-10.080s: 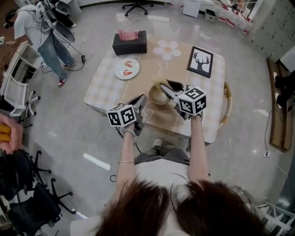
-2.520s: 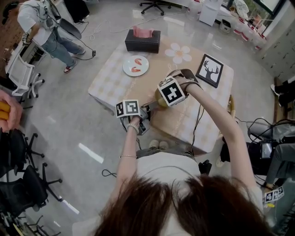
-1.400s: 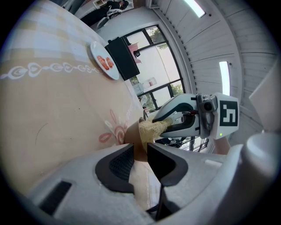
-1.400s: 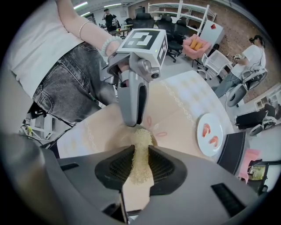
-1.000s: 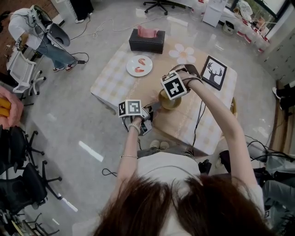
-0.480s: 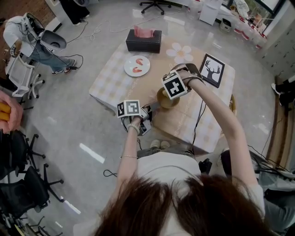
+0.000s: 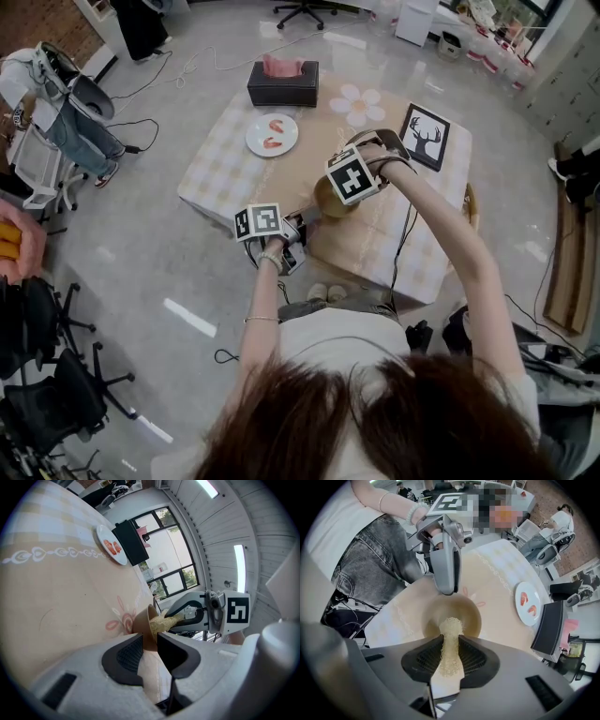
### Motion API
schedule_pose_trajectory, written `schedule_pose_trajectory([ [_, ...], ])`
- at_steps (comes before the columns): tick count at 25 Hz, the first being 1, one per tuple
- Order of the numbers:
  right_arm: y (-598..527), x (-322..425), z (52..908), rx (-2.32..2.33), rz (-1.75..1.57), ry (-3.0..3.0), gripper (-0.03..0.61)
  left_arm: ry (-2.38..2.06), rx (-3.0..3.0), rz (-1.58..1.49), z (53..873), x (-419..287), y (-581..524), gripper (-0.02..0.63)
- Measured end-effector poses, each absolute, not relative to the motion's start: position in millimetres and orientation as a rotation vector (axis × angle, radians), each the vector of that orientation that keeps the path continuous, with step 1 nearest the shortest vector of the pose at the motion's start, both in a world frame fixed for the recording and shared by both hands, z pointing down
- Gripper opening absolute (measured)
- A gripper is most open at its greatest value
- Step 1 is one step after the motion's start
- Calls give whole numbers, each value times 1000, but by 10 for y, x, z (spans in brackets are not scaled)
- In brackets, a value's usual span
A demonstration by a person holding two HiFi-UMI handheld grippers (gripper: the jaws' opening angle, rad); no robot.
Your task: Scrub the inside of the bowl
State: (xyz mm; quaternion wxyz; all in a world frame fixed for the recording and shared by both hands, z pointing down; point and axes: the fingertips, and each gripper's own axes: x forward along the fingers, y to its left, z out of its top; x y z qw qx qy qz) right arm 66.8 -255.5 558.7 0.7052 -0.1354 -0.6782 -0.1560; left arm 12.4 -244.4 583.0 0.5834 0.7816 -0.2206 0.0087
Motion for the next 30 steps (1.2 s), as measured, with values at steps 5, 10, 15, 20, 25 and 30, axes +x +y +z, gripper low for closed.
schedule_pose_trajectory([
  [5,-2486,680,5575,-301,-331,-1507,91,-514,1828,24,5823,127,-2441,103],
  [10,-2406,680,5587,-304,-308,-1507,91,-513,1830,26,5835,120,-2442,103],
  [15,-2317,656,5574,-312,-292,-1511,91,-506,1835,37,5827,128,-2423,103],
  [20,-2241,614,5577,-320,-274,-1527,91,-504,1835,40,5825,134,-2412,103],
  [25,-2194,553,5576,-325,-265,-1545,91,-501,1841,43,5810,141,-2392,103],
  [30,-2192,494,5593,-328,-269,-1554,91,-496,1845,44,5818,146,-2384,102],
])
